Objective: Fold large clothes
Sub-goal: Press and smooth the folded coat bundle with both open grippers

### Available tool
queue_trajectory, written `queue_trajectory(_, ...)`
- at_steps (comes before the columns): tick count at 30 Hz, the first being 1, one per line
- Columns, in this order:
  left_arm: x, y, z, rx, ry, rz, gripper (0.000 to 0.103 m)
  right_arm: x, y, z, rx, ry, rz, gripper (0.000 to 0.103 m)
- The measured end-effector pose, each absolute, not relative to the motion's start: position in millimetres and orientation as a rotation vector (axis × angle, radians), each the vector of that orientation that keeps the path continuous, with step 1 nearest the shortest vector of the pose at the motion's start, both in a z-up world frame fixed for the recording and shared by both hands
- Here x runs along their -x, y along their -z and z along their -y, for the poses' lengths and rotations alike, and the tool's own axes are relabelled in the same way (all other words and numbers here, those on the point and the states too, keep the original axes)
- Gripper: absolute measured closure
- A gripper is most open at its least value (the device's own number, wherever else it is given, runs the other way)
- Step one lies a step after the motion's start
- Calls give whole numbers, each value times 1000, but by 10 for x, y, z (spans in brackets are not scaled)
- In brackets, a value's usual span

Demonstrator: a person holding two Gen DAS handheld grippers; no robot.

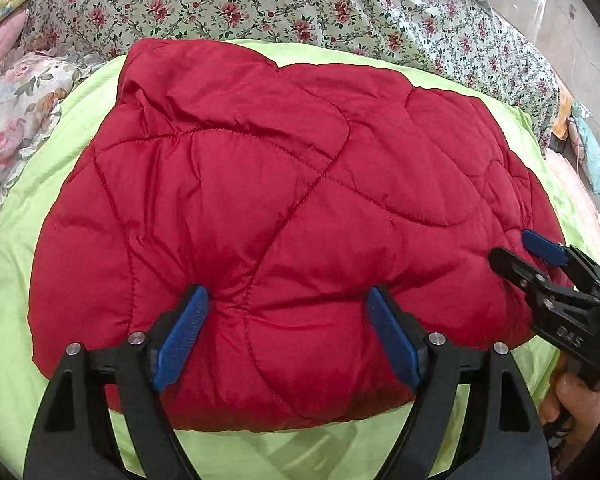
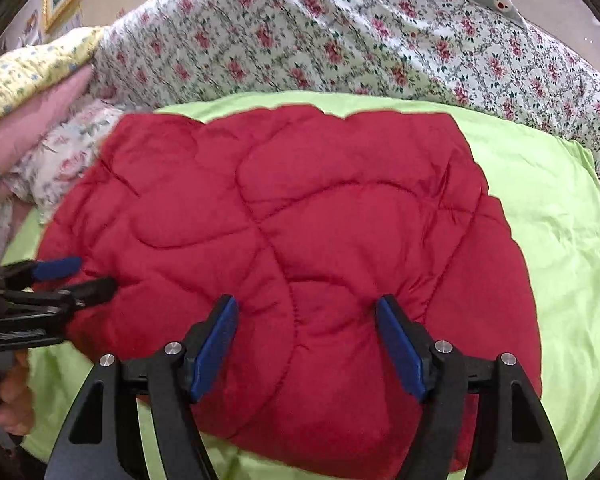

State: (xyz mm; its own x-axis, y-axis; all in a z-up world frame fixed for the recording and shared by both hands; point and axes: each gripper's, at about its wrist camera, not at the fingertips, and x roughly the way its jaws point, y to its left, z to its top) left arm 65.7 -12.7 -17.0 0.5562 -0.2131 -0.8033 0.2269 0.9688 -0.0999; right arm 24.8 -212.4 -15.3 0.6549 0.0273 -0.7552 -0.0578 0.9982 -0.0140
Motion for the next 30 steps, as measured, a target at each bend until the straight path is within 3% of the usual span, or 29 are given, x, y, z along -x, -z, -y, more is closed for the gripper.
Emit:
queue_trajectory(11,-618,-52,-20,-15,165,-883,21,-207,261,2329,-15,-39,-797,30)
queue_trajectory(30,-825,174,-35,-29,145,-884,18,-94,262,2372,-28,-38,-758,30)
